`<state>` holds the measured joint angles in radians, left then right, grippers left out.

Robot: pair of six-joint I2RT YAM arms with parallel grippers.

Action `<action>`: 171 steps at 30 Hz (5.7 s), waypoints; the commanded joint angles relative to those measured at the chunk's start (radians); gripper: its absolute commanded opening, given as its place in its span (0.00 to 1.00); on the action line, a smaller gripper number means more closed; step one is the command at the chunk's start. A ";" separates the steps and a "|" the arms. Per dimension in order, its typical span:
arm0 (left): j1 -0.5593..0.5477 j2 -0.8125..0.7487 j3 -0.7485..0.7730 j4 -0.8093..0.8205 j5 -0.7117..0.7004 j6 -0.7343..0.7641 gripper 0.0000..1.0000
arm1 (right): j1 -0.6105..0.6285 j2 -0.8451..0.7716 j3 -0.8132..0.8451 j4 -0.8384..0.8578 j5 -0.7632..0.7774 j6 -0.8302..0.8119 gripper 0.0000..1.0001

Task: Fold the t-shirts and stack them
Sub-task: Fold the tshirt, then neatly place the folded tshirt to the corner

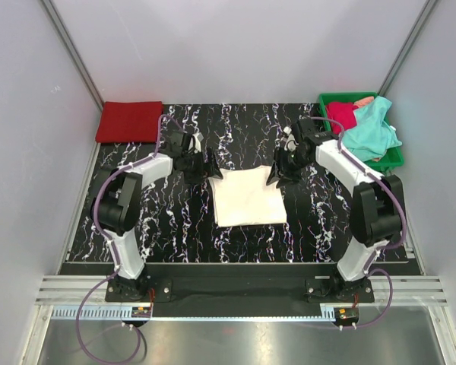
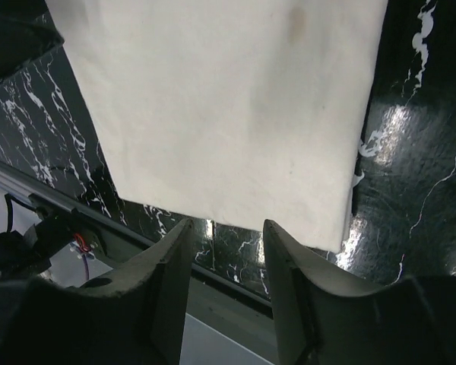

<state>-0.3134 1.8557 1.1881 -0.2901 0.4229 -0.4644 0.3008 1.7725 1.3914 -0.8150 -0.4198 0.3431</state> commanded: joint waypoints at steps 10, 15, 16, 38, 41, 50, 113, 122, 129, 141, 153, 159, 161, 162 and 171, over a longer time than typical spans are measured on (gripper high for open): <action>-0.041 0.108 -0.005 0.146 -0.144 -0.057 0.82 | 0.004 -0.130 -0.120 0.106 -0.082 -0.003 0.49; -0.061 0.099 -0.039 0.099 -0.211 -0.144 0.79 | 0.014 -0.143 -0.127 0.117 -0.079 -0.027 0.50; -0.061 0.062 -0.063 0.053 -0.286 -0.157 0.80 | 0.026 -0.146 -0.126 0.117 -0.061 -0.045 0.50; 0.200 -0.788 -0.410 -0.227 -0.273 -0.361 0.84 | 0.888 -0.391 -0.671 0.883 0.795 -1.045 1.00; 0.209 -0.843 -0.461 -0.211 -0.247 -0.359 0.83 | 0.980 -0.323 -0.744 1.087 0.941 -1.145 1.00; 0.241 -0.954 -0.554 -0.187 -0.193 -0.384 0.83 | 1.025 -0.061 -0.741 1.400 1.033 -1.299 0.99; -0.044 -0.452 -0.527 0.359 -0.110 -0.833 0.94 | 0.750 -0.280 -0.666 1.298 0.739 -1.181 0.00; -0.047 -0.221 -0.408 0.506 0.022 -0.881 0.99 | 0.748 -0.285 -0.657 1.286 0.728 -1.171 0.00; -0.050 -0.135 -0.363 0.447 0.001 -0.930 0.99 | 0.745 -0.291 -0.661 1.283 0.722 -1.167 0.00; -0.067 -0.004 -0.398 0.640 0.020 -1.036 0.96 | 0.742 -0.285 -0.652 1.301 0.725 -1.149 0.00; -0.064 0.049 -0.421 0.675 -0.036 -0.999 0.37 | 0.741 -0.312 -0.643 1.292 0.725 -1.118 0.00; -0.044 0.042 -0.318 0.527 -0.027 -0.759 0.00 | 0.739 -0.366 -0.586 1.147 0.834 -0.939 0.60; -0.038 0.007 -0.243 0.432 -0.064 -0.647 0.00 | 0.739 -0.436 -0.565 1.067 0.855 -0.837 0.91; -0.036 0.002 -0.204 0.323 -0.072 -0.522 0.00 | 0.738 -0.467 -0.566 1.000 0.875 -0.801 0.98; 0.002 0.016 0.110 0.062 -0.033 -0.013 0.00 | 0.735 -0.794 -0.598 0.535 1.020 -0.468 1.00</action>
<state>-0.3397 1.8999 1.2263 -0.1387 0.3832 -0.7326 1.0431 1.0317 0.7853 -0.0425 0.5129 -0.2920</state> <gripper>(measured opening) 0.072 0.994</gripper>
